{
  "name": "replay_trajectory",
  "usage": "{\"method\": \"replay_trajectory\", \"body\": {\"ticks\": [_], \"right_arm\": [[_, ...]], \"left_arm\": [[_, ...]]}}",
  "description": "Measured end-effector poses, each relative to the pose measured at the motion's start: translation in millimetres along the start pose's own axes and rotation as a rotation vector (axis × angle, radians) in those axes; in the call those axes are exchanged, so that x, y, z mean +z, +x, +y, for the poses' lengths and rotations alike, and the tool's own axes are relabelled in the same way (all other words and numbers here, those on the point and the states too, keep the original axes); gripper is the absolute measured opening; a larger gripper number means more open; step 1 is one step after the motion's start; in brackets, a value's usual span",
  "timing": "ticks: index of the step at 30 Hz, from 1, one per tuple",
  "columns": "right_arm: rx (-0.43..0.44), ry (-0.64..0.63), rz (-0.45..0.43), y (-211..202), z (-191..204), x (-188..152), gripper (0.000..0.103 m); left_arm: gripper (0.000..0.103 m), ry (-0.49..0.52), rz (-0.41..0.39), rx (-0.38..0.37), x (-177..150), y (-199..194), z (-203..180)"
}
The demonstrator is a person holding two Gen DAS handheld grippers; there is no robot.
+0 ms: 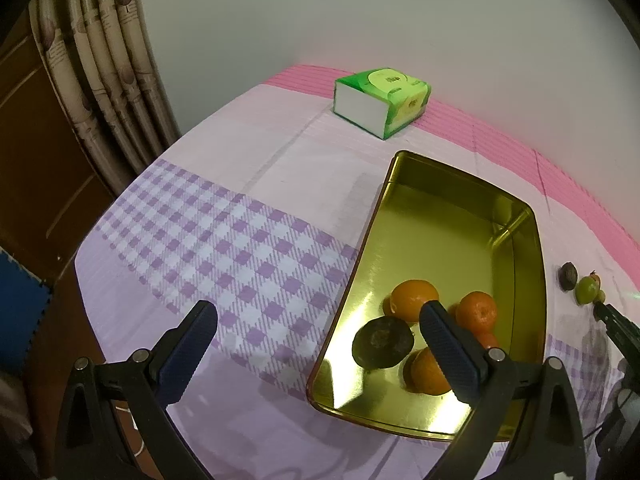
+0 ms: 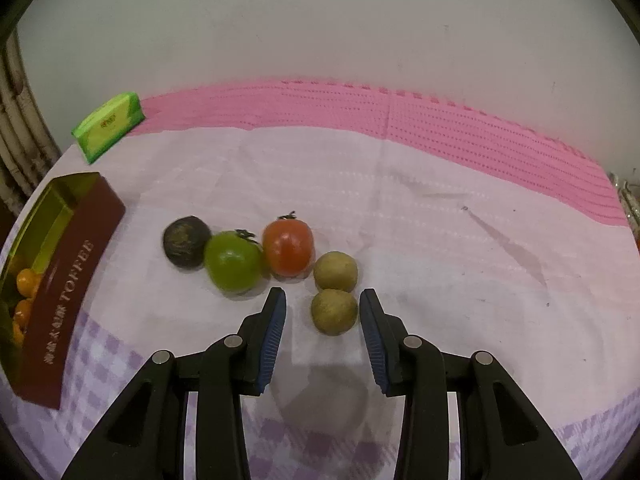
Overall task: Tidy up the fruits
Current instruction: 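Grasp the two small tan round fruits together with the right gripper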
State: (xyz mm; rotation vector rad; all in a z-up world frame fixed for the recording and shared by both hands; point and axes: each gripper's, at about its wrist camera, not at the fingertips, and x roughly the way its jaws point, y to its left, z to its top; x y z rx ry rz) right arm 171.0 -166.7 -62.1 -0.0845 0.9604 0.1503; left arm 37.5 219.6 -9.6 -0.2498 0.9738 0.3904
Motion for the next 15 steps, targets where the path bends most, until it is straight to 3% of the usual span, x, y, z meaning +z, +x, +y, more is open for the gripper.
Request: {"method": "replay_trajectory", "body": {"ticks": [15], "right_arm": [[-0.014,-0.02,-0.047,14,-2,-2,0.039]], "left_arm": [[0.1,0.102,-0.013,-0.025,-6,-2,-27]]}}
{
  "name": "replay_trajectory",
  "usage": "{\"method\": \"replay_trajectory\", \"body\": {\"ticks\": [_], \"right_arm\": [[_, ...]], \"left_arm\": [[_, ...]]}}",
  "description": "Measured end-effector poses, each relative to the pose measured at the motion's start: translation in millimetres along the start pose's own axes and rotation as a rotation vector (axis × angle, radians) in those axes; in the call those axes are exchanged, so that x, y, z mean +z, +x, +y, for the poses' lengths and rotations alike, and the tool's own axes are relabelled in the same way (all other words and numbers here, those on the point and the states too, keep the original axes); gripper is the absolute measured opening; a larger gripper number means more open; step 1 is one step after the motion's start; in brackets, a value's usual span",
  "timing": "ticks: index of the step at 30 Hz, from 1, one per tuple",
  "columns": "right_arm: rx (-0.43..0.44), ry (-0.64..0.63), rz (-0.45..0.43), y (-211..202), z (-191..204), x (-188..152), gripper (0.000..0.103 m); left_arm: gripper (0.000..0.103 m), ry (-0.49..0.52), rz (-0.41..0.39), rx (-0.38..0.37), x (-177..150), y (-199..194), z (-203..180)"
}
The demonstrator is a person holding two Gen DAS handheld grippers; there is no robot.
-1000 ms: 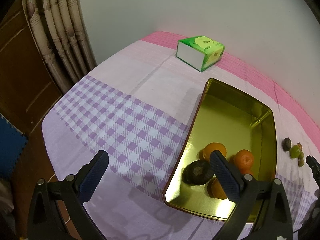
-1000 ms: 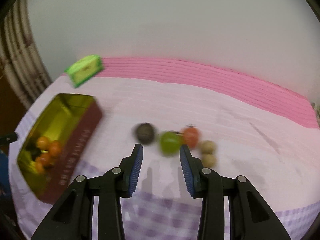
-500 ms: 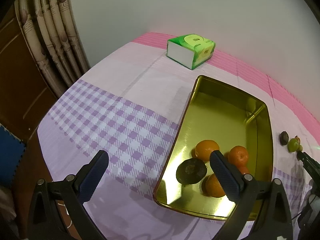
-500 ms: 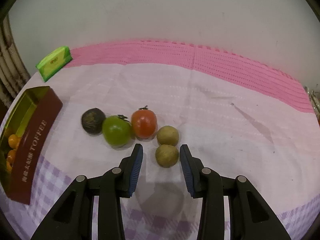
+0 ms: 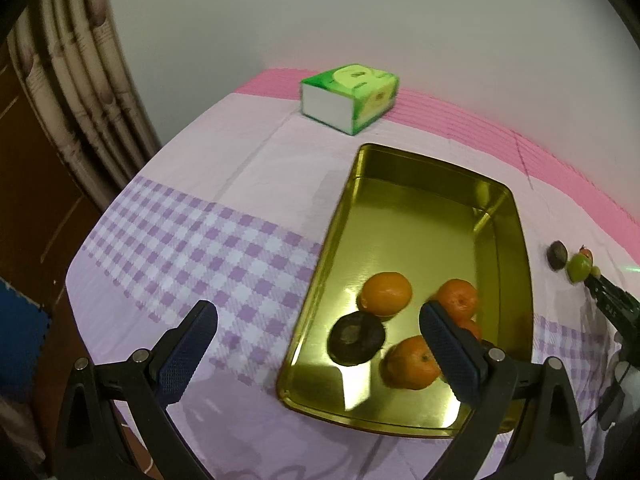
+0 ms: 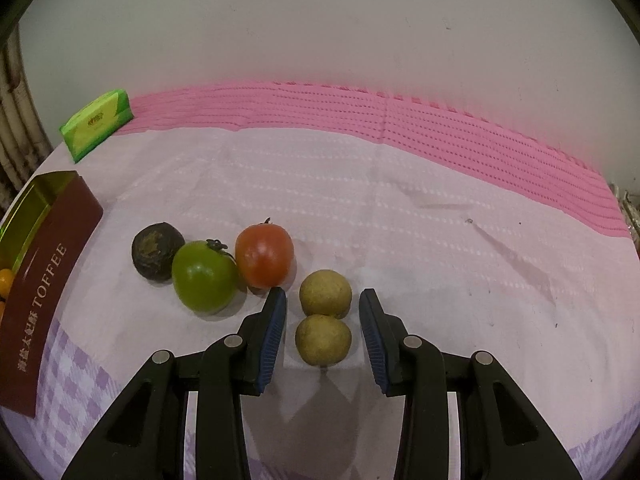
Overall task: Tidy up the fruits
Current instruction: 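Grasp the two small tan round fruits together with the right gripper, then grasp the dark brown fruit on the cloth with the left gripper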
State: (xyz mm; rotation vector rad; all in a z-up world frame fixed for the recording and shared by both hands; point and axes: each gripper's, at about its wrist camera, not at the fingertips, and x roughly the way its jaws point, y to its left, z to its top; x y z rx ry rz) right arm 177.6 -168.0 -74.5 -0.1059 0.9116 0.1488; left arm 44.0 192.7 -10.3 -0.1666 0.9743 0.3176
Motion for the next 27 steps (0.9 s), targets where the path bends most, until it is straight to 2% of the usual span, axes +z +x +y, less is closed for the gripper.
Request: {"method": "replay_trajectory", "body": {"ticks": [2,7,12,21,24,27], "right_arm": [[0.004,-0.014,-0.01,-3,1,-5,0.039],[0.01,-0.02,-0.021,-8,-1,-11,0.027],[0.028,0.01,-0.023,-10,-12,-13,0.027],[-0.026,0.057,-0.026,-18,-49,-25,0.027],[-0.052,0.081,-0.022,-19,-67,-26,0.027],[-0.049,0.113,-0.024,-20,-80,-27,0.027]], "left_arm": [[0.1,0.018,-0.002,-0.007,0,-1,-8],[0.1,0.065,0.012,-0.049,4,-1,-37],[0.1,0.143,0.005,-0.104,10,-7,-80],[0.1,0.231,0.019,-0.224,19,1,-151],[0.1,0.266,0.025,-0.242,22,7,-174],[0.096,0.304,0.034,-0.248,22,15,-197]]}}
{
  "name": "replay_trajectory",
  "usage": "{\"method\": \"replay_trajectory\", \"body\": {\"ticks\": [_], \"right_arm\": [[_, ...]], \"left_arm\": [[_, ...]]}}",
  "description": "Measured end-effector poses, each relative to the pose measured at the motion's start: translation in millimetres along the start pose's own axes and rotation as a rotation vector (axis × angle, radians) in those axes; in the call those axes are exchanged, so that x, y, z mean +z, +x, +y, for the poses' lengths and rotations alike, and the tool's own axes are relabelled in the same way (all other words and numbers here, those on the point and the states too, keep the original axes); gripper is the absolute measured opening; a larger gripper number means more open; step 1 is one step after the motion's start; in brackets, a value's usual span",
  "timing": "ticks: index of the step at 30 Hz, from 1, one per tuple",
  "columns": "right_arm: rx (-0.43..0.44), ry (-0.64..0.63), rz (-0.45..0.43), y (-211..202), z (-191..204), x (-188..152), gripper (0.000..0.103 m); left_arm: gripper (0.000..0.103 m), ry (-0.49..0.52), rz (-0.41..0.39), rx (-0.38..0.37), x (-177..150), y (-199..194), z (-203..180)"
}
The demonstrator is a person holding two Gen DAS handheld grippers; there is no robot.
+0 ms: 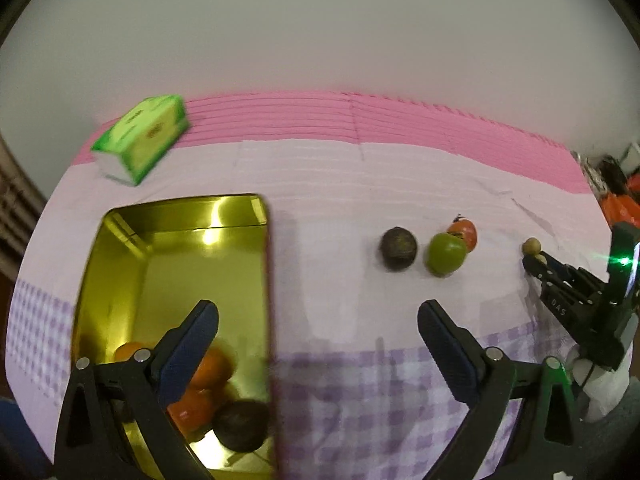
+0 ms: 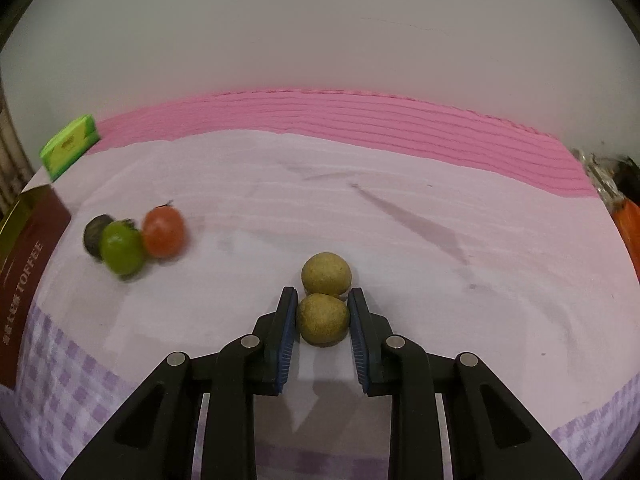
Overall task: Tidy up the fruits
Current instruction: 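Grasp the dark brown fruit on the cloth with the left gripper, then carry the dark brown fruit into the tin tray and open the left gripper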
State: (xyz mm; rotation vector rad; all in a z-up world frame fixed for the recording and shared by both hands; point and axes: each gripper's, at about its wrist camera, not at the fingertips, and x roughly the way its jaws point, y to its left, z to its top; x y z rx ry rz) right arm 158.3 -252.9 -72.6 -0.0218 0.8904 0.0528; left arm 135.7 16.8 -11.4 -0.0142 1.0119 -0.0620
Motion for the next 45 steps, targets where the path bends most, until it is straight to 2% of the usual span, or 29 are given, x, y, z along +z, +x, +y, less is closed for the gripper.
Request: {"method": "replay_trajectory", "body": {"ticks": [2,4,9,11,13,15,30,36,45], "right_arm": [[0.005,0.005,0.0,0,-2,0,0.027],[-0.008,-0.008,0.001,1,1,1,0.027],[-0.004,-0.008,0.001,3,2,2,0.027],[-0.004,-0.008,0.001,3,2,1,0.027],[-0.001,-0.008,0.001,3,2,1,0.028],[0.002,-0.005,0.0,2,1,0,0.028],[0.014,0.002,-0.002,0,-6,-1,0.028],[0.014,0.002,-0.002,0,-6,-1,0.028],[0.009,-0.002,-0.001,0,-6,-1,0.028]], "left_arm": [[0.092,0.015,0.021,-0.006,3,10,-9],[0.082,0.024,0.045,-0.018,5,20,-14],[0.072,0.073,0.082,-0.039,18,44,-31],[0.068,0.073,0.093,-0.038,23,53,-34],[0.059,0.063,0.108,-0.054,26,61,-36],[0.056,0.059,0.118,-0.07,27,66,-37],[0.051,0.106,0.13,-0.064,38,98,-53],[0.034,0.097,0.145,-0.085,39,102,-54],[0.033,0.088,0.155,-0.066,22,90,-54]]}}
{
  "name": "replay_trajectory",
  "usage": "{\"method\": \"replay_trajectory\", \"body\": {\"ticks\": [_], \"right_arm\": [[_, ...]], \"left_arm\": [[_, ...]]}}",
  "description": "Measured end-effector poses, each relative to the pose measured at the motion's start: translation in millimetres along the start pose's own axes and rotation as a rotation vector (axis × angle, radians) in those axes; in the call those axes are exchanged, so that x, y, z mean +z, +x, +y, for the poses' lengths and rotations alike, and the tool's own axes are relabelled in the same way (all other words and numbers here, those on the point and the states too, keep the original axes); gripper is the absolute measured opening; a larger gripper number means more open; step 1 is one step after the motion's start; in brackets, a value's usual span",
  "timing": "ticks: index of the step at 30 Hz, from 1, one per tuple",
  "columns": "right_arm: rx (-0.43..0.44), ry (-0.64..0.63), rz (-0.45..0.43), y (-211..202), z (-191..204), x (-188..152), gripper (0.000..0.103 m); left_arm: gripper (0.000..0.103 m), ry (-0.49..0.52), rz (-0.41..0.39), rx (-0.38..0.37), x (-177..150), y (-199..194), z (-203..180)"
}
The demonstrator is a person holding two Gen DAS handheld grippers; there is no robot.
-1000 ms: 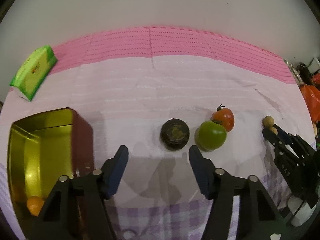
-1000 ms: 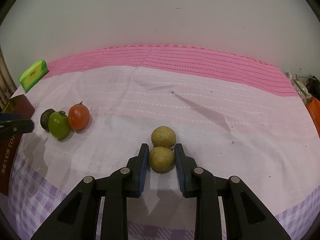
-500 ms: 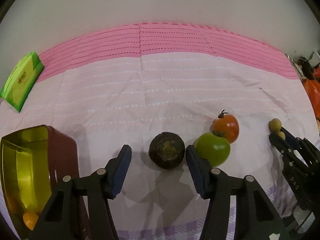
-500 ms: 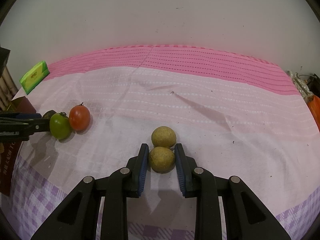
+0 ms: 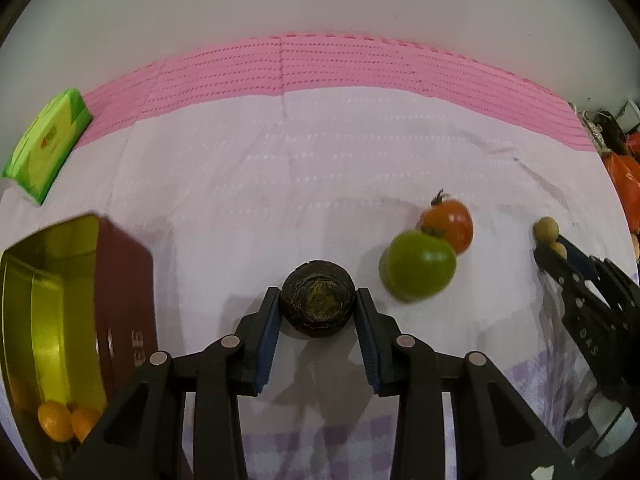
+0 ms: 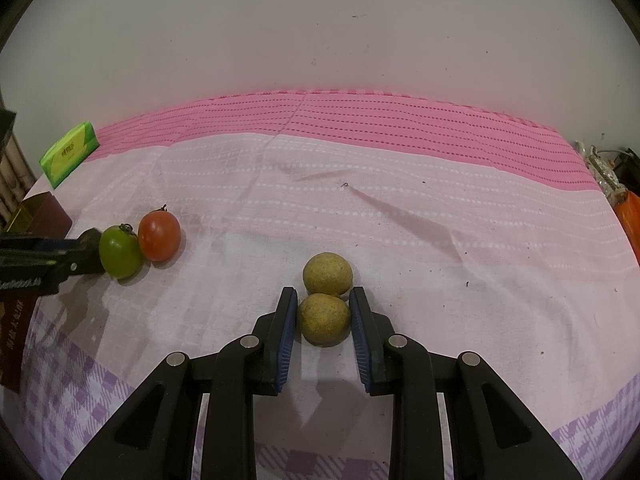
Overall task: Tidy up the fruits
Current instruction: 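Carry the dark brown fruit into the tin tray and open the left gripper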
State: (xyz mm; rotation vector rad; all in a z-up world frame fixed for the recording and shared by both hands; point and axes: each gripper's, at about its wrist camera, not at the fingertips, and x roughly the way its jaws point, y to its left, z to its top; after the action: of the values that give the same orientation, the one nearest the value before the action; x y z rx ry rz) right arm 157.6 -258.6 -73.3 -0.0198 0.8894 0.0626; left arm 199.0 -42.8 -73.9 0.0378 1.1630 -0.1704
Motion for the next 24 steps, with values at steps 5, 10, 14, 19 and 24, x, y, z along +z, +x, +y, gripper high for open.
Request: {"method": "replay_trajectory", "body": {"ticks": [5,10,14,19,24], "right_arm": [[-0.009,-0.007,0.002,1,3,0,0.028],[-0.016,-0.014,0.003,2,6,1,0.028],[-0.024,-0.019,0.002,2,8,0,0.028],[-0.025,-0.019,0.002,2,9,0,0.028],[-0.024,-0.019,0.002,1,8,0,0.028]], "left_arm": [[0.033,-0.006,0.001,-0.003,-9,-8,0],[0.033,-0.015,-0.02,-0.031,-18,-28,-1],[0.033,-0.012,-0.049,-0.036,-24,-47,-3],[0.033,-0.037,-0.078,-0.043,-33,-70,7],[0.033,-0.075,-0.099,-0.042,-41,-93,23]]}}
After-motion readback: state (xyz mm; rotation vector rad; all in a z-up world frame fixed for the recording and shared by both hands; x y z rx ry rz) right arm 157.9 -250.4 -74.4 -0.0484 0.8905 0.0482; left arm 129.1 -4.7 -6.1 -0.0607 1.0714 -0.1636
